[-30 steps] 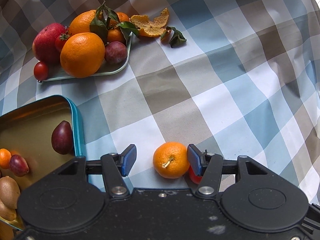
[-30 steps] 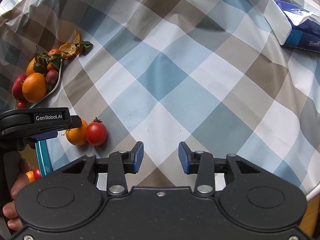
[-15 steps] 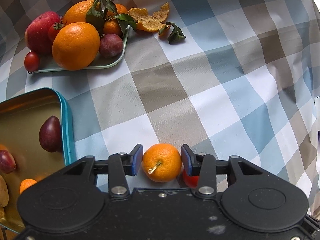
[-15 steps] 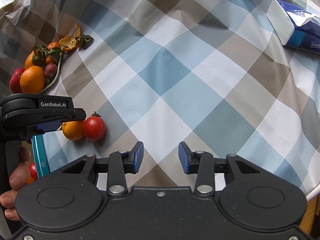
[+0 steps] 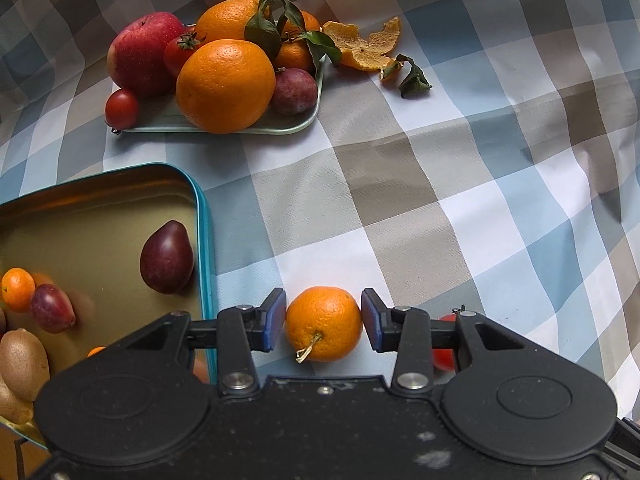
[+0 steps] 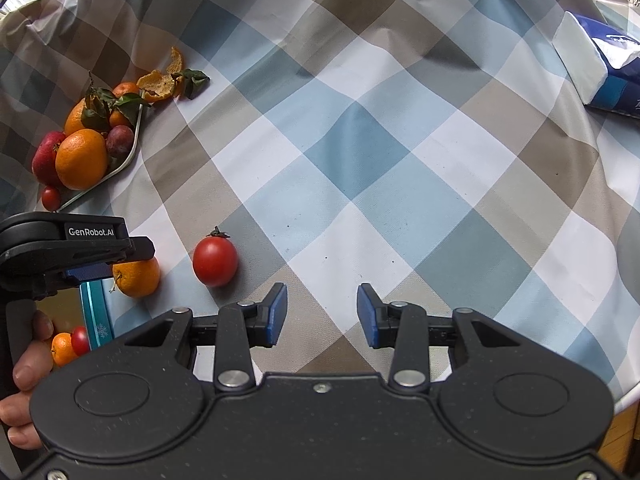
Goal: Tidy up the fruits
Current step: 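Grasp the red tomato with the right tool while the left tool holds the tangerine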
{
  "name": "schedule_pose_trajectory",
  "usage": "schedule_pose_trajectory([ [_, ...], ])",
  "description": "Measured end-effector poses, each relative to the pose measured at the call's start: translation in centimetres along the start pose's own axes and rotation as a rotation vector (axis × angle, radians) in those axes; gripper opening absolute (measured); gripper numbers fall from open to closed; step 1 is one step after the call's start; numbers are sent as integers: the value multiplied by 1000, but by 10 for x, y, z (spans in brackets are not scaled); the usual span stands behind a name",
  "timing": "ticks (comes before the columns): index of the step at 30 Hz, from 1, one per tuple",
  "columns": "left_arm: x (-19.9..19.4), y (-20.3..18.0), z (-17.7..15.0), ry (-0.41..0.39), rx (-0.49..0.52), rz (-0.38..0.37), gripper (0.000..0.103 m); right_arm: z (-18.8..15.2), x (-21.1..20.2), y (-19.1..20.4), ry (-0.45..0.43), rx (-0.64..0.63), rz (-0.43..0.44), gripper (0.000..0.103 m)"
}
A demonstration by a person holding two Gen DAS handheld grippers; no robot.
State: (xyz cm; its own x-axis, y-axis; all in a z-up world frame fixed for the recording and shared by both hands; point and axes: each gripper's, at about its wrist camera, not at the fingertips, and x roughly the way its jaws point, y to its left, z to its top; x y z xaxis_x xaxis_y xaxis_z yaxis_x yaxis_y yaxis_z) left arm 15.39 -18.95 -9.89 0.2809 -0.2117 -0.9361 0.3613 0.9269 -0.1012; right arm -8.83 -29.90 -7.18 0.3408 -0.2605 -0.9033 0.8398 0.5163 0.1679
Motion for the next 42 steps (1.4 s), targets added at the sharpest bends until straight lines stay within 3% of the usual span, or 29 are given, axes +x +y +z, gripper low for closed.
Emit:
schedule_pose_trajectory([
  [9,-1,13,3,9,-28,-50,44,1,1,17,-23,-29,46,48],
  [20,1,12,1,-13,19,-61,53,2,2,33,-88,-12,123,48],
  [31,9,11,1,-26,39,-63,61,-2,15,49,-107,-28,113,49],
  [36,11,13,2,-20,31,-76,63,1,24,56,-80,-33,40,49],
  [42,11,14,3,-15,34,-83,63,-3,30,55,-104,-13,94,50],
])
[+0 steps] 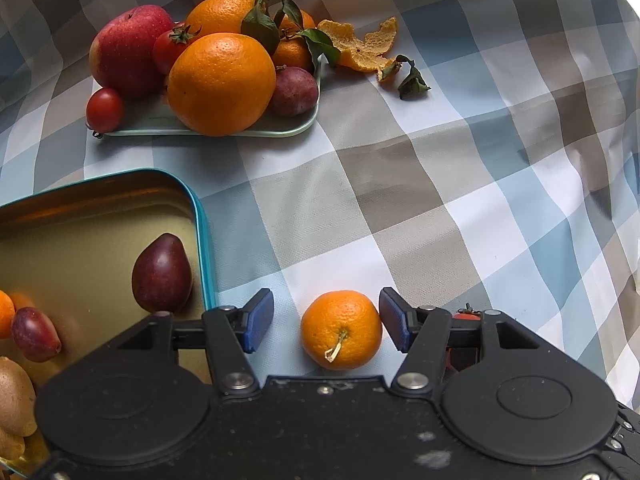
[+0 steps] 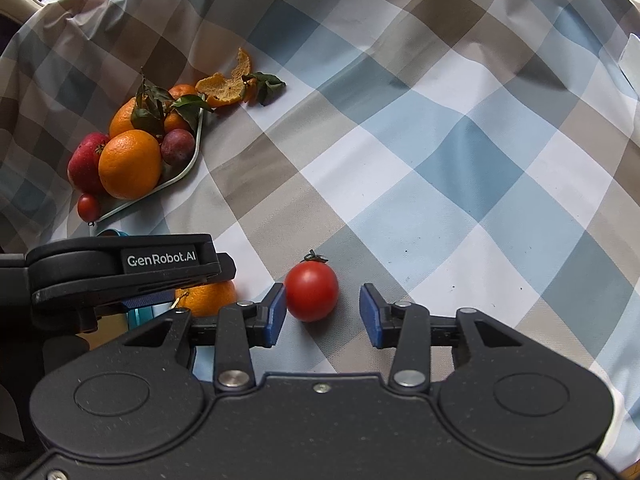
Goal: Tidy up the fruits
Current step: 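Grasp the red tomato with the right tool while the left tool holds the tangerine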
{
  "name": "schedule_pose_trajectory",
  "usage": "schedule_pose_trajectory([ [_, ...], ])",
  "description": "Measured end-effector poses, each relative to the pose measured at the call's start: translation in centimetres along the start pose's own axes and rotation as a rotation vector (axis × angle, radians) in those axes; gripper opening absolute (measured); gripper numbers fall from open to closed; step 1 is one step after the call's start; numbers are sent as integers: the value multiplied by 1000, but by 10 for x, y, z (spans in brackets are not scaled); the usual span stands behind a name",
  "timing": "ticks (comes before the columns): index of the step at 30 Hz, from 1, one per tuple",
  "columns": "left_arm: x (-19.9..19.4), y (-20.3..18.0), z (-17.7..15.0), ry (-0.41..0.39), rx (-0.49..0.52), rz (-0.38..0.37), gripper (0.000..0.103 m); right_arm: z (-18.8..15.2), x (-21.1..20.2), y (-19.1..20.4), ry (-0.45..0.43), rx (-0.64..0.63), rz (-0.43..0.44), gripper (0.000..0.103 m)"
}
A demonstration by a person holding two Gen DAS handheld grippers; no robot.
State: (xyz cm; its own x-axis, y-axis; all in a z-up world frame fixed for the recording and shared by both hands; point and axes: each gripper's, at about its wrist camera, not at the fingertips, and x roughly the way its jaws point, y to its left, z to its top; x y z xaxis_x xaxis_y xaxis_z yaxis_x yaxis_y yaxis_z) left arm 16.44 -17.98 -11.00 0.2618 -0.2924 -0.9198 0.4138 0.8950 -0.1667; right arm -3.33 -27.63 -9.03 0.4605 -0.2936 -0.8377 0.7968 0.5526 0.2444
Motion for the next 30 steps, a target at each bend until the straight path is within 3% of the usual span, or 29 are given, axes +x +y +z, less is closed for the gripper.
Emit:
schedule_pose_trajectory([
  [4,0,0,0,-1,4,-1,64,-3,-1,2,-64,3,-3,51],
  [9,0,0,-1,1,6,-1,64,-6,4,10,-81,-61,8,47],
  [11,0,0,0,3,3,0,64,-6,5,10,-73,-68,27,41],
  [15,-1,0,0,9,-3,2,64,-2,4,7,-45,-48,28,40],
  [20,-2,-3,-3,19,14,14,64,8,-2,-6,-22,26,-33,40],
  [24,0,-11,-9,30,61,40,63,19,-9,-26,26,110,-47,27],
  [30,5,-24,-16,26,138,104,62,25,-11,-41,32,153,-80,31],
])
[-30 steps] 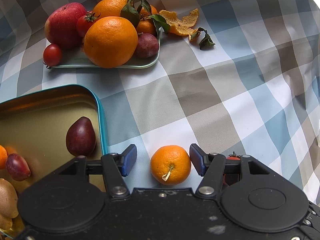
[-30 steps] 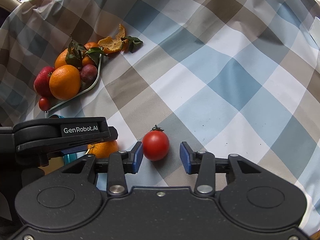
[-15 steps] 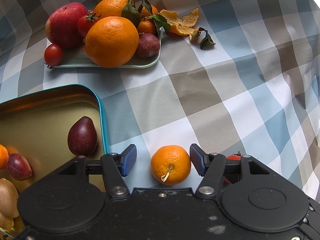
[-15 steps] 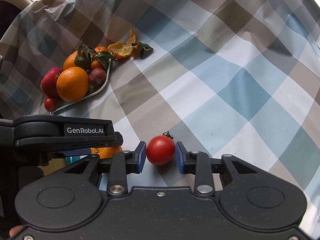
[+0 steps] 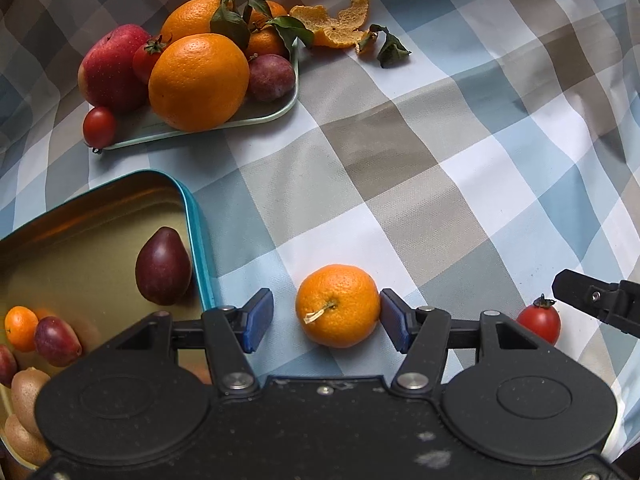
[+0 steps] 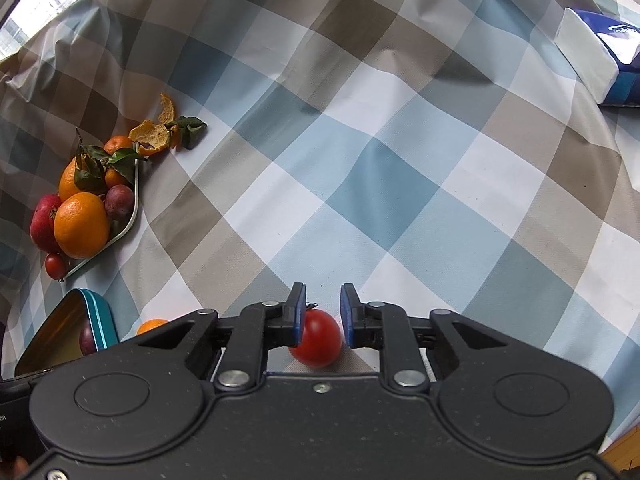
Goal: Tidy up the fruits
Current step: 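Grasp the red tomato with the right tool while the left tool holds the tangerine, then carry the tangerine in the left tool and the tomato in the right tool to the tray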
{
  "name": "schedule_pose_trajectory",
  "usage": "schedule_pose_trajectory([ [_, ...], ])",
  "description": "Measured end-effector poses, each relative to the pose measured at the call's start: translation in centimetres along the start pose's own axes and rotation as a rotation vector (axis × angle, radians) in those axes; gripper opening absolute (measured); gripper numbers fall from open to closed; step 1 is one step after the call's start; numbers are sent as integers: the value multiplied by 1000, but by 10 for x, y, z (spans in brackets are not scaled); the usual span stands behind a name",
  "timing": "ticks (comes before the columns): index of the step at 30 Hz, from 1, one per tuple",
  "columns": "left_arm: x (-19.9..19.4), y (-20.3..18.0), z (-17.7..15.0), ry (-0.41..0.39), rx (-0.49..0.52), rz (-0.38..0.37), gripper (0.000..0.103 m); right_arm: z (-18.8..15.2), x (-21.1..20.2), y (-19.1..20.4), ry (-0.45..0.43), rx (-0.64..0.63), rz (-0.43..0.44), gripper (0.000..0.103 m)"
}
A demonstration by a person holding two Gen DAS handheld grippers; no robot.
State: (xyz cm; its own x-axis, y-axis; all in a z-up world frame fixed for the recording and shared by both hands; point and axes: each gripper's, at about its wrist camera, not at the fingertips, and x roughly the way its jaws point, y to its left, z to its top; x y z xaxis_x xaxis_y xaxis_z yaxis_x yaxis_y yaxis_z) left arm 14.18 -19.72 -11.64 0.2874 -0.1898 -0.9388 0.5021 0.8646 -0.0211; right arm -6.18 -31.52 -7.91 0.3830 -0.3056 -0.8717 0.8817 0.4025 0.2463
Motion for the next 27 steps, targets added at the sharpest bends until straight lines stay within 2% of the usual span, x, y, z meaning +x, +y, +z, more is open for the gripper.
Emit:
schedule_pose_trajectory([
  [5,5,0,1,18,1,13,63,1,-4,-2,5,27,78,33],
  [12,8,1,2,35,-8,11,64,-2,3,4,44,-26,32,36],
  [24,9,0,3,40,-2,13,64,-11,12,7,61,-25,81,48],
  [27,9,0,3,42,-7,12,64,-14,17,9,77,-33,99,48],
])
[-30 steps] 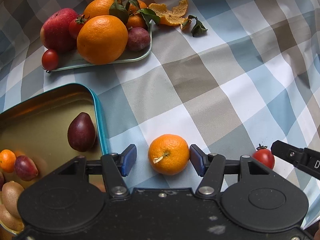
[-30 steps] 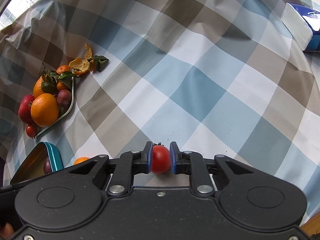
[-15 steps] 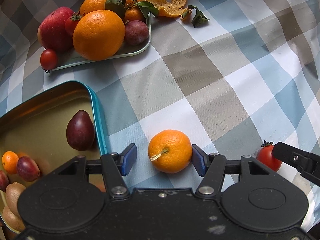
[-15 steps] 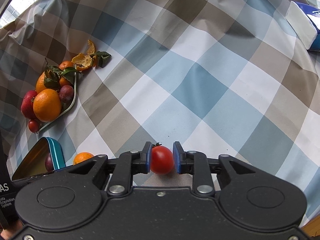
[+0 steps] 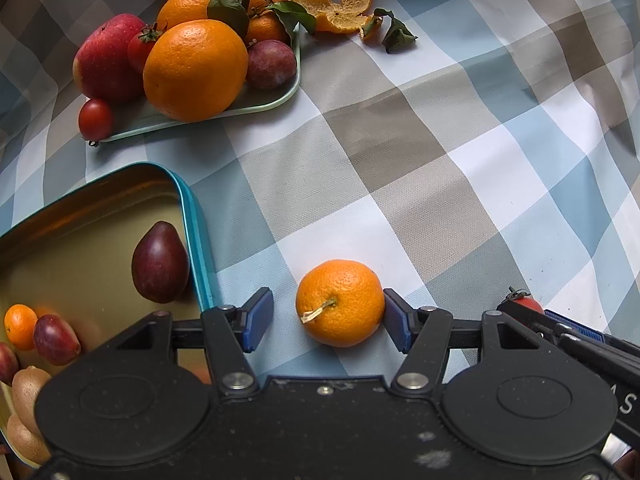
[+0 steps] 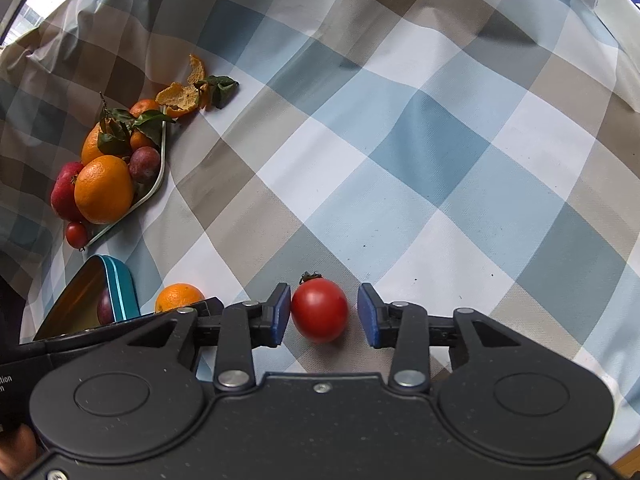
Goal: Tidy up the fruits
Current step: 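Carry the tangerine in the left tool and the tomato in the right tool to the tray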
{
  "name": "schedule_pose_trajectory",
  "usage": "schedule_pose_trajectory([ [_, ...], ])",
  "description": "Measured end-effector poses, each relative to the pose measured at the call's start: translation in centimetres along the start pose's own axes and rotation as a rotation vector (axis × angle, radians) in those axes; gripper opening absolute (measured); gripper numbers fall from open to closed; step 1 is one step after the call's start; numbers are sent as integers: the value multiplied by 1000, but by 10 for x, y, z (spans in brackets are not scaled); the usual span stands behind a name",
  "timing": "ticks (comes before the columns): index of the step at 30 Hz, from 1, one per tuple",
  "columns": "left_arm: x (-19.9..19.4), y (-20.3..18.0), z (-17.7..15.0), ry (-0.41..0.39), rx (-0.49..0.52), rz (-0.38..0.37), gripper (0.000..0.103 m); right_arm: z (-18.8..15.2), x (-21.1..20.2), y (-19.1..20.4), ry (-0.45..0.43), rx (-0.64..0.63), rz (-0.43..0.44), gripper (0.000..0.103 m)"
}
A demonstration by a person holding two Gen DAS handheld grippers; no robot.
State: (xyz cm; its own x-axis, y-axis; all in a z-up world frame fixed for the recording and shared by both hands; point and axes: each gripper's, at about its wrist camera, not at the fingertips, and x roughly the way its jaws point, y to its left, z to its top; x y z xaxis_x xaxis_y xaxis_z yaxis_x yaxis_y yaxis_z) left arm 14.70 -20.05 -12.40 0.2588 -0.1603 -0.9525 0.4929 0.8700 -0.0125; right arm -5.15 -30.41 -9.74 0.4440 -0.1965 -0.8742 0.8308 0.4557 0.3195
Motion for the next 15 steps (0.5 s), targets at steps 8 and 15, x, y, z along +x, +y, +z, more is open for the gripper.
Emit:
schedule_pose_trajectory([
  [8,0,1,1,1,-3,0,66,-5,3,7,-6,-65,-26,45],
  [15,-1,3,0,-6,-12,-5,70,-4,2,11,7,-97,-60,41],
])
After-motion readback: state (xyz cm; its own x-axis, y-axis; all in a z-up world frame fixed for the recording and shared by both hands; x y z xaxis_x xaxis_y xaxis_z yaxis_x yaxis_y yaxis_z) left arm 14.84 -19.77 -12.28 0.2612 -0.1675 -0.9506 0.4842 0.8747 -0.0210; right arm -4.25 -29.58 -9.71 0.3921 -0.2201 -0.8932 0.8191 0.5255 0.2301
